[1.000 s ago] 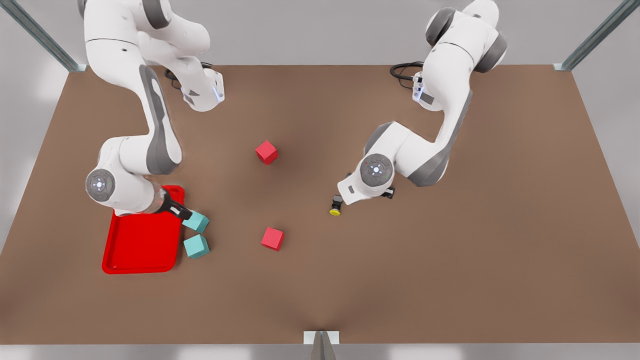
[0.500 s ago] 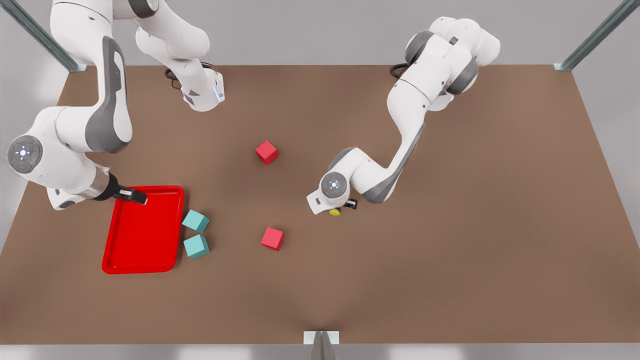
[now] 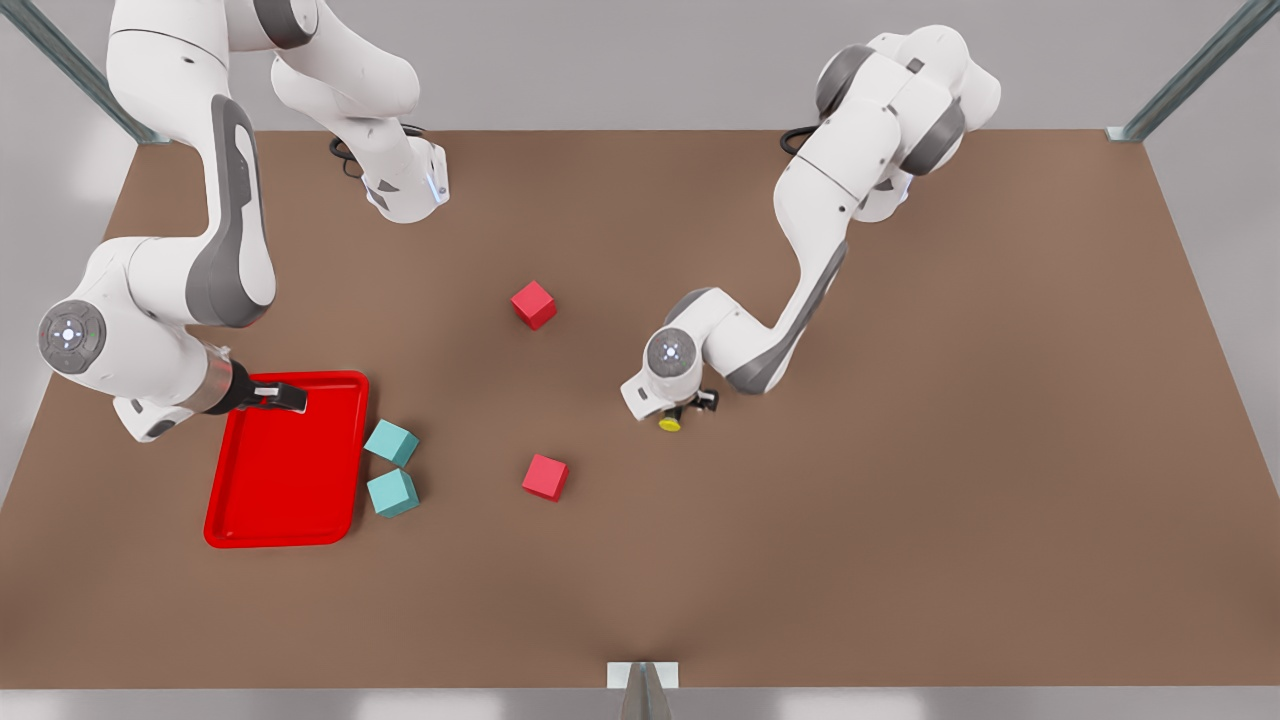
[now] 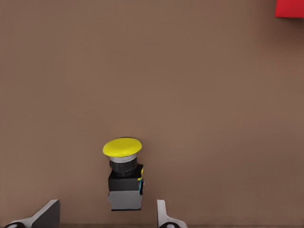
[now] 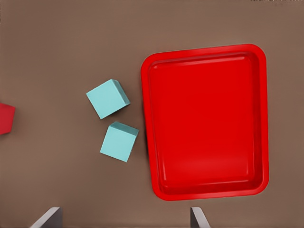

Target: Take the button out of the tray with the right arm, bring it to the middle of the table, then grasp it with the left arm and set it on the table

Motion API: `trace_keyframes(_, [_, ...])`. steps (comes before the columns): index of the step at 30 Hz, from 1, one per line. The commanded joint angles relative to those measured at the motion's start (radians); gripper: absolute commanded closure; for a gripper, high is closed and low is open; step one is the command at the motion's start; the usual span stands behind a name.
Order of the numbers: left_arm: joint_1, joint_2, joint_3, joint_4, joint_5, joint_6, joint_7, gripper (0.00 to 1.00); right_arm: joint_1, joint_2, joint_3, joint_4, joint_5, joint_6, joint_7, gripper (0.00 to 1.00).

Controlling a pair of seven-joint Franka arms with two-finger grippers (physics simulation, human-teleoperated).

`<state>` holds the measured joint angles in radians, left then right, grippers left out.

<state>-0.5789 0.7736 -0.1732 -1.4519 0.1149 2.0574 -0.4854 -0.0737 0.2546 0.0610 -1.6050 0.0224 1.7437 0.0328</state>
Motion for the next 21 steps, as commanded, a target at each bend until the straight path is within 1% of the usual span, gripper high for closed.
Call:
trace_keyframes(1, [-0.001, -0.008, 0.000, -0.027, 0.006, 0.056, -0.124, 0.00, 0.000, 0.000, -0.001, 0.000, 0.001, 0.002, -0.117, 0.00])
trace_keyframes(2, [-0.001, -0.034, 0.000, -0.057, 0.011, 0.060, -0.124, 0.00, 0.000, 0.000, -0.001, 0.000, 0.001, 0.002, -0.116, 0.00])
trace_keyframes(10, [-0.010, -0.007, 0.000, -0.059, 0.012, 0.096, -0.144, 0.00, 0.000, 0.003, 0.000, 0.000, 0.001, 0.002, -0.117, 0.00])
trace_keyframes(16, [-0.012, 0.030, 0.000, -0.059, 0.016, 0.159, -0.144, 0.00, 0.000, 0.005, 0.000, 0.000, 0.001, 0.002, -0.116, 0.00])
trace_keyframes(21, [-0.009, 0.046, 0.000, -0.057, 0.023, 0.167, -0.142, 0.00, 0.000, 0.005, 0.000, 0.000, -0.001, 0.002, -0.116, 0.00])
